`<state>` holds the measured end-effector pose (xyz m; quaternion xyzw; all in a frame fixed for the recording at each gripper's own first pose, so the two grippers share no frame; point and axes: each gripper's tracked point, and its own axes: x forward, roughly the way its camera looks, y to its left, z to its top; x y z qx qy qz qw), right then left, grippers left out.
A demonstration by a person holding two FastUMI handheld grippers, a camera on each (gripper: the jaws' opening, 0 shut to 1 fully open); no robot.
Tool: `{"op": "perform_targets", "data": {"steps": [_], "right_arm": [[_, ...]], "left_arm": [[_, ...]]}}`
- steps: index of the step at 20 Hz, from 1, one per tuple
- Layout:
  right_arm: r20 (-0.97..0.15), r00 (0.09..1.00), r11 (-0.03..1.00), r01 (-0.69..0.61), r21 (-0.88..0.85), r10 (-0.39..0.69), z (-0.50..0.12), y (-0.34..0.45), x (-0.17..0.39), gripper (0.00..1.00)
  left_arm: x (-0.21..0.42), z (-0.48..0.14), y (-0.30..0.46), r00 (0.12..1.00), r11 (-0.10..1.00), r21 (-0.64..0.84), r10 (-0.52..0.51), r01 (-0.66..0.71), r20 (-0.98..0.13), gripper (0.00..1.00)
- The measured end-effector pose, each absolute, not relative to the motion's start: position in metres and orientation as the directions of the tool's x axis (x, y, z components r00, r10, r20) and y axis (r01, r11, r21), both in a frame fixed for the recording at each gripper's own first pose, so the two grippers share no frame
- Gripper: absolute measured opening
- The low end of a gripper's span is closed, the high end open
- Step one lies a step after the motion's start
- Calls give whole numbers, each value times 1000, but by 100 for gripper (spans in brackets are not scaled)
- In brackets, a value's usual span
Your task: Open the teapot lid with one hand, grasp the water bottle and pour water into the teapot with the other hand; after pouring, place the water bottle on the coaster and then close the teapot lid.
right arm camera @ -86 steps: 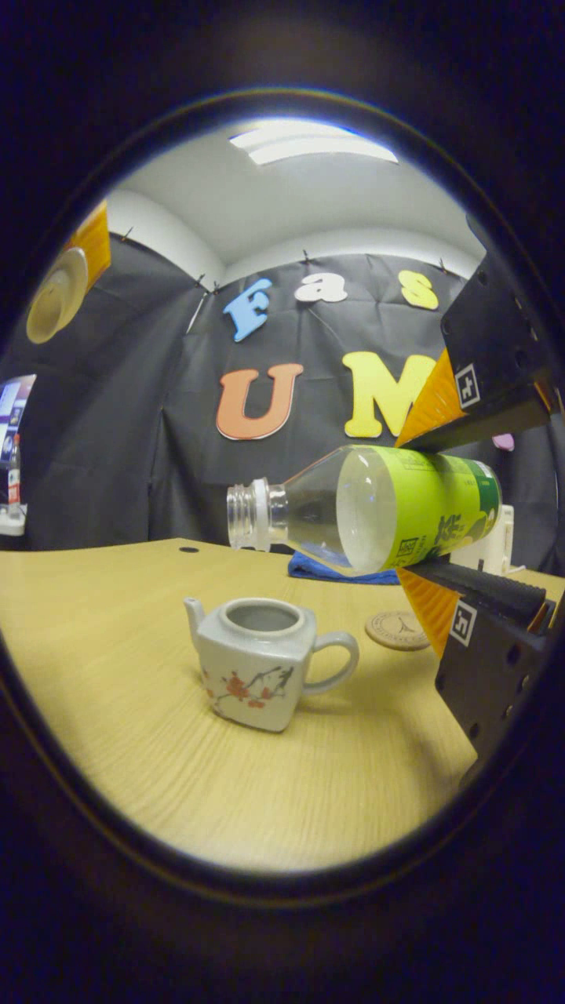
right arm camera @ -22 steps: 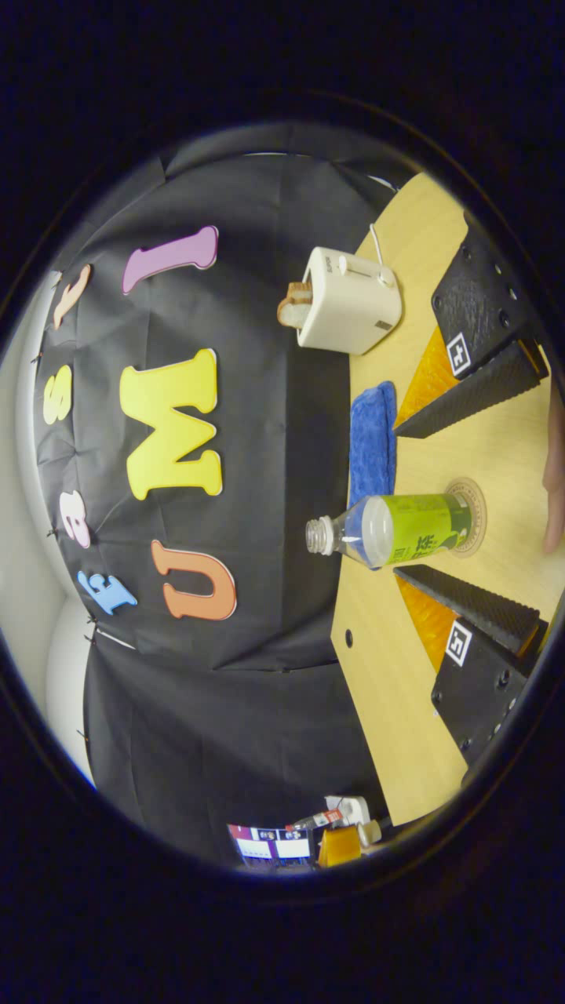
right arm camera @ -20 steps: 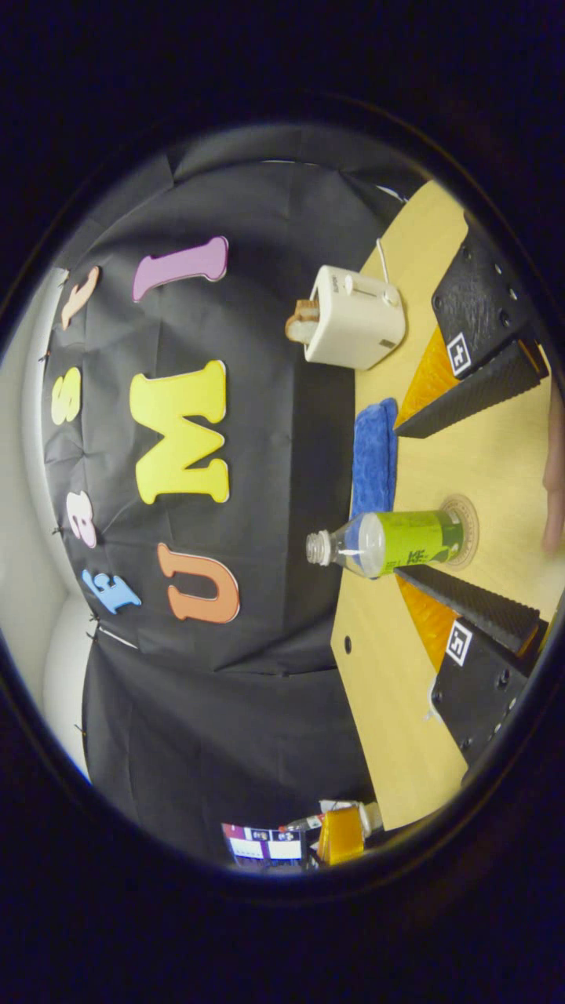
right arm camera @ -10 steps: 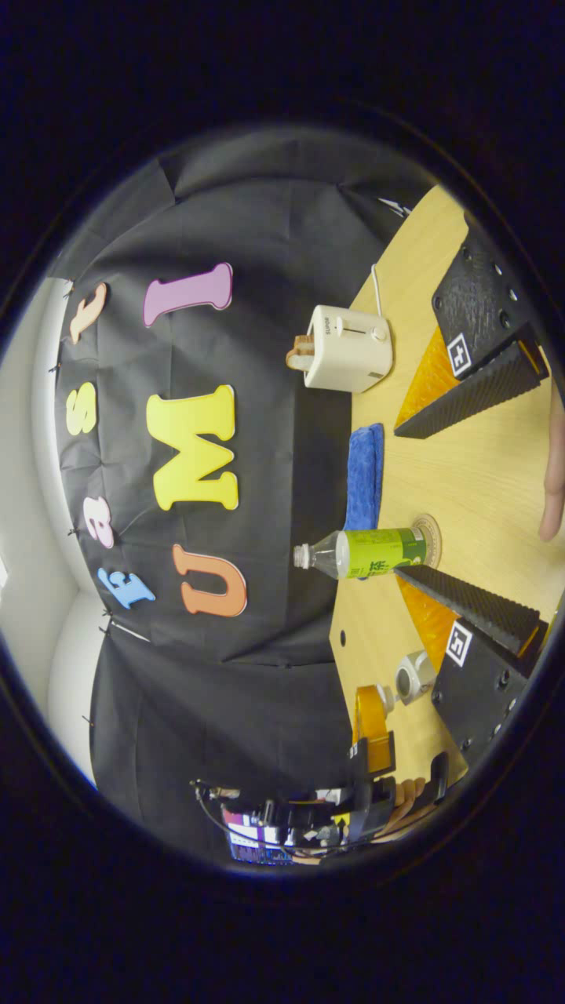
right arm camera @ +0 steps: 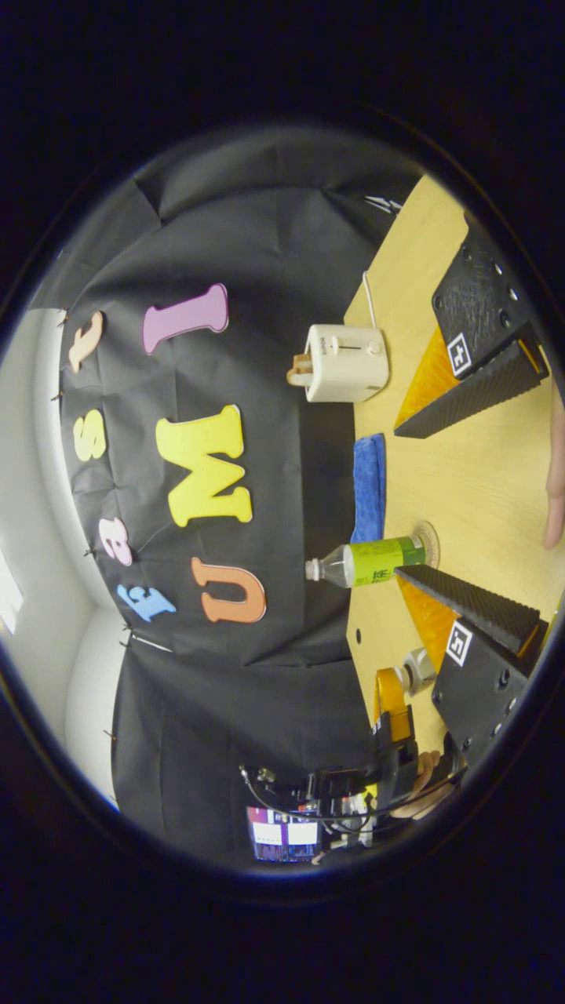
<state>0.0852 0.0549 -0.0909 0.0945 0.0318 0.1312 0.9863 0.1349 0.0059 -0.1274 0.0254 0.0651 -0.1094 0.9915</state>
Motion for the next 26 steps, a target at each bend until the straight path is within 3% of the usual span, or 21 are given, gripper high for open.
{"op": "perform_targets", "data": {"steps": [10,12,13,14,18,19,21,26], "right_arm": [[-35,961,948,-263,180,273,-89,57,75,94],[-33,963,950,-257,177,267,-89,56,75,94],[-32,963,950,-257,176,267,-89,56,74,94],[-32,964,951,-256,174,265,-89,55,74,96],[-34,968,955,-238,178,247,-90,49,77,96],[-37,970,956,-231,179,242,-91,48,77,96],[-45,970,958,-226,176,238,-92,47,77,96],[-56,976,969,-200,143,210,-84,44,71,97]], "left_arm": [[142,-148,8,975,981,106,-144,164,-170,6],[141,-149,5,972,977,121,-149,173,-183,11],[139,-148,6,972,978,122,-146,170,-186,20],[138,-149,3,970,978,117,-151,175,-190,21],[131,-150,-11,962,974,126,-153,185,-228,47],[127,-149,-16,958,973,131,-155,190,-240,63],[124,-142,-14,963,976,151,-120,159,-240,83],[102,-114,-22,965,983,111,-116,145,-233,89]]}}
